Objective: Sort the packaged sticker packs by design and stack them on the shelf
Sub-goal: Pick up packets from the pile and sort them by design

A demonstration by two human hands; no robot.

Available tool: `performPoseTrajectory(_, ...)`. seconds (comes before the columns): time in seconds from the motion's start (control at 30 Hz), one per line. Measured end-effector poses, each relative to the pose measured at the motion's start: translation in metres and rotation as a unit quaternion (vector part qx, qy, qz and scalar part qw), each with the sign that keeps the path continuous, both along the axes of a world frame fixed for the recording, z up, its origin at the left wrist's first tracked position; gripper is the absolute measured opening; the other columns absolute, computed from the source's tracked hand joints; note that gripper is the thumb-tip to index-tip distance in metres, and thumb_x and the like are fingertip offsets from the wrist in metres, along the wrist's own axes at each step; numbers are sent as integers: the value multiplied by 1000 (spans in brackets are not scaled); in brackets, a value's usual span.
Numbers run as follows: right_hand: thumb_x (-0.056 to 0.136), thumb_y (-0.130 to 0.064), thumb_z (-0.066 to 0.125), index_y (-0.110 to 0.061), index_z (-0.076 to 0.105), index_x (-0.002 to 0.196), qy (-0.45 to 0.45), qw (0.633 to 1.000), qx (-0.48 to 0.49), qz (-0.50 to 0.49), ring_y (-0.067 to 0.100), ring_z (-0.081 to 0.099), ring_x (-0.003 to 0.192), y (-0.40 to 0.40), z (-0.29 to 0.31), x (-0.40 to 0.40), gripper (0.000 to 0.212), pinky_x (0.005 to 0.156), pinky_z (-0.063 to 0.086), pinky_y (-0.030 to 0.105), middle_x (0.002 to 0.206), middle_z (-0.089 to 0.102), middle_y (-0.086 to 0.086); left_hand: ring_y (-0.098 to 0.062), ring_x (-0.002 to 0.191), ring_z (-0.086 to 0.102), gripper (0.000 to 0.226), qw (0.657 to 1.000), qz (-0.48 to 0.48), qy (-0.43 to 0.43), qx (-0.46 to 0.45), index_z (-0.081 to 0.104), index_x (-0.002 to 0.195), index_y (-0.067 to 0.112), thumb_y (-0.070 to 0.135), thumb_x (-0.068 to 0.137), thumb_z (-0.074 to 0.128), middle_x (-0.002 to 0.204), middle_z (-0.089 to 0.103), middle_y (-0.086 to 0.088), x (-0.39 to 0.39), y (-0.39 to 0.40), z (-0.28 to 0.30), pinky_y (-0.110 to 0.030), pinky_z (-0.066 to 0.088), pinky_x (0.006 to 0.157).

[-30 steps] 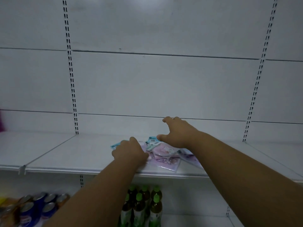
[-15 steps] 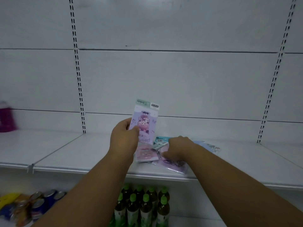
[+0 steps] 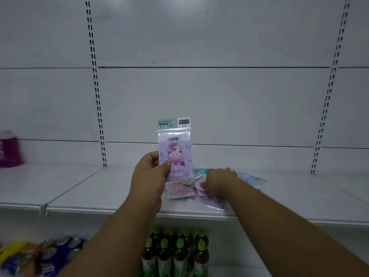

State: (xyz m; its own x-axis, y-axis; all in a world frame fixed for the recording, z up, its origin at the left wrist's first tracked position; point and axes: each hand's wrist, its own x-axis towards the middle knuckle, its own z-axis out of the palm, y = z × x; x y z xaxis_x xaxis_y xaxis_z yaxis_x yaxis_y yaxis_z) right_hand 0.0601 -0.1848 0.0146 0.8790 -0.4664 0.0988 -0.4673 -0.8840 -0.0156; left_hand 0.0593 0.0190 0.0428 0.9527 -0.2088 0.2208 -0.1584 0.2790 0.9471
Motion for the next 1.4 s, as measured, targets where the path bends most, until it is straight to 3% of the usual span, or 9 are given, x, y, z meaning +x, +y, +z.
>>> performPoseTrajectory(0.23, 78, -59, 61, -16, 53, 123, -18, 999, 46, 9, 33, 52, 116, -8, 11, -5, 63, 98, 39, 41, 126, 59, 9, -24, 89, 73, 18, 1000, -9, 8, 1, 64, 109, 11, 3, 97, 54, 103, 74, -8, -2, -3, -9, -39, 60, 76)
performPoseTrajectory(0.37, 73, -35, 76, -9, 61, 106, -134, 984, 115, 22, 29, 59, 99, -9, 20, -4, 45, 85, 47, 35, 107, 63, 7, -21, 88, 74, 17, 1000, -14, 0, 9, 65, 106, 15, 5, 97, 54, 102, 74, -4, -4, -2, -11, -35, 59, 72)
performPoseTrajectory(0.5, 83, -14, 61, 5, 64, 88, -301, 921, 241, 63, 22, 54, 74, -11, 29, -21, 20, 66, 41, 30, 81, 60, 12, -22, 88, 74, 17, 1000, -20, -7, 15, 64, 109, 14, 6, 97, 54, 104, 74, -5, -7, -8, -11, -36, 59, 71)
performPoseTrajectory(0.63, 80, -11, 66, -4, 66, 83, -395, 848, 350, 33, 21, 57, 66, -31, 32, -55, 8, 65, 49, 32, 77, 66, 9, -23, 87, 74, 17, 999, -37, -8, 1, 64, 108, 12, 3, 96, 55, 103, 75, -7, -22, -27, -8, -38, 60, 73)
performPoseTrajectory(0.77, 80, -6, 72, -4, 66, 85, -449, 780, 436, 18, 28, 65, 66, -70, 41, -104, 8, 71, 58, 49, 84, 72, 21, -21, 84, 75, 15, 998, -64, -17, 0, 64, 104, 13, 3, 96, 56, 99, 75, -6, -50, -67, -2, -38, 61, 70)
performPoseTrajectory(0.83, 81, -4, 71, -1, 67, 89, -475, 759, 445, 11, 33, 66, 72, -94, 44, -137, 9, 75, 57, 57, 92, 71, 28, -22, 85, 74, 17, 996, -88, -24, -7, 64, 101, 12, -2, 95, 55, 101, 74, -10, -70, -99, 1, -39, 60, 72)
performPoseTrajectory(0.97, 85, -3, 69, -6, 67, 87, -518, 736, 435, -26, 40, 70, 84, -155, 44, -217, 5, 77, 59, 53, 95, 72, 25, -22, 81, 74, 17, 990, -137, -43, 10, 62, 101, 14, 0, 95, 55, 98, 74, -6, -125, -182, 2, -40, 61, 61)
performPoseTrajectory(1.1, 85, -5, 69, -5, 66, 87, -543, 735, 398, -79, 37, 69, 78, -235, 40, -312, 3, 76, 59, 52, 91, 72, 24, -23, 88, 74, 17, 980, -194, -43, 7, 63, 101, 14, 0, 94, 57, 103, 74, -8, -195, -279, -7, -41, 59, 80)
performPoseTrajectory(1.4, 85, -6, 69, -10, 68, 84, -572, 724, 360, -134, 29, 67, 72, -405, 34, -433, 4, 73, 59, 47, 89, 73, 21, -21, 89, 74, 15, 965, -254, -47, 38, 65, 103, 16, 5, 94, 58, 104, 74, -4, -307, -458, -21, -44, 59, 86)
